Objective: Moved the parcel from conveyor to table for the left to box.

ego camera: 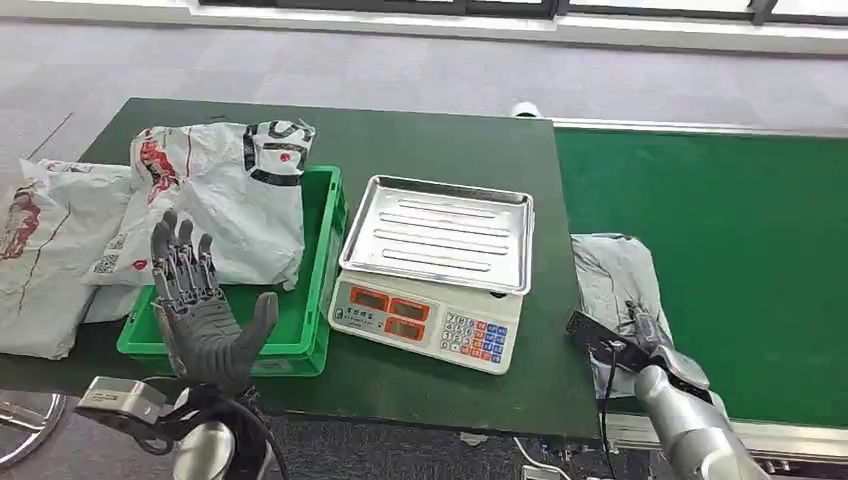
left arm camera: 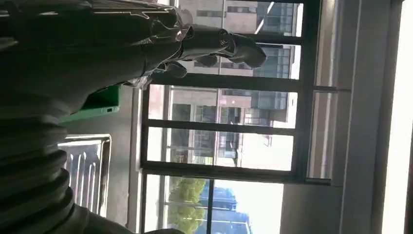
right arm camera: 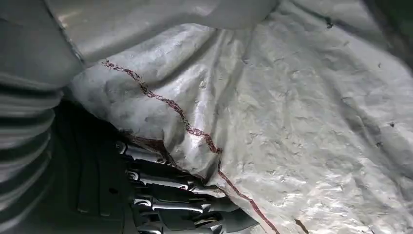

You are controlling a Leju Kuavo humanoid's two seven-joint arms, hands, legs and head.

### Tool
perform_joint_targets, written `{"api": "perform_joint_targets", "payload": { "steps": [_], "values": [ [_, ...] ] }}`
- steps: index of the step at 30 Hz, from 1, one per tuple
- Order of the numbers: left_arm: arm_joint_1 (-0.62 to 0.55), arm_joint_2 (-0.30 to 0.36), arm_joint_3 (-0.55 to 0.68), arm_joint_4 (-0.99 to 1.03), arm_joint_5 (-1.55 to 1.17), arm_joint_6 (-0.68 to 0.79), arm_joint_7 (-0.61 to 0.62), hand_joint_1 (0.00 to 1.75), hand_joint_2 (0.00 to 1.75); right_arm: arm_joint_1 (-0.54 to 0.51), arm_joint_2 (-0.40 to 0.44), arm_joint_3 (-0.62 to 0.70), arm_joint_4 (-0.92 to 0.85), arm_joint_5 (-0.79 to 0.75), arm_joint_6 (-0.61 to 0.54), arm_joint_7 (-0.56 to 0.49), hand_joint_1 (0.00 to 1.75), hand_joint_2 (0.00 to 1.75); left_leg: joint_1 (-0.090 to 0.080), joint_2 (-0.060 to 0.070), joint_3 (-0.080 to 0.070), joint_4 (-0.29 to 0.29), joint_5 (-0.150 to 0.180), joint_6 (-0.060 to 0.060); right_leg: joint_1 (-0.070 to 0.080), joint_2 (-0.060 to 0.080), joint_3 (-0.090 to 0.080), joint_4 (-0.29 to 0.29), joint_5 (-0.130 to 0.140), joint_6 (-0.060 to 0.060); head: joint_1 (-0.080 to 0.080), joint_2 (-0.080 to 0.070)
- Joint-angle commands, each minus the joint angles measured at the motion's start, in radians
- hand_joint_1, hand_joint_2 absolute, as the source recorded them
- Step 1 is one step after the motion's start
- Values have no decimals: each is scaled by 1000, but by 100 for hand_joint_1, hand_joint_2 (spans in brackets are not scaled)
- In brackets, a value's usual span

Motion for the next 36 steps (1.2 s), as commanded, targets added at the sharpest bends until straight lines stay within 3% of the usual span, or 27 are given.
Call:
{"api": "perform_joint_targets", "payload": {
  "steps": [1, 27, 31, 36],
  "values": [
    [-45, 19, -25, 64, 0, -2, 3, 0, 175, 60, -25, 13, 32, 13, -3, -25, 175, 175, 2, -5, 2, -3, 2, -4, 1, -5, 5, -4, 0, 0, 0, 0],
    [-39, 24, -24, 54, -1, -4, 3, 0, 175, 41, -9, 28, 9, 28, -44, -55, 175, 175, 2, -2, 5, -3, 0, -3, 2, -2, 6, -4, 0, -1, 0, 0],
    [-5, 33, -15, 8, -6, 11, 3, 0, 175, -26, 42, 22, -63, 22, -222, -86, 175, 175, 1, 2, 3, -1, -1, -1, 1, 2, 4, -1, 0, -1, 0, 0],
    [21, 37, -18, -17, -11, 17, 3, 0, 175, -44, 69, -14, -170, -18, -364, -101, 175, 175, 1, 9, 0, -2, -1, -4, 0, 8, 0, -1, 2, -1, 0, 0]
  ]
}}
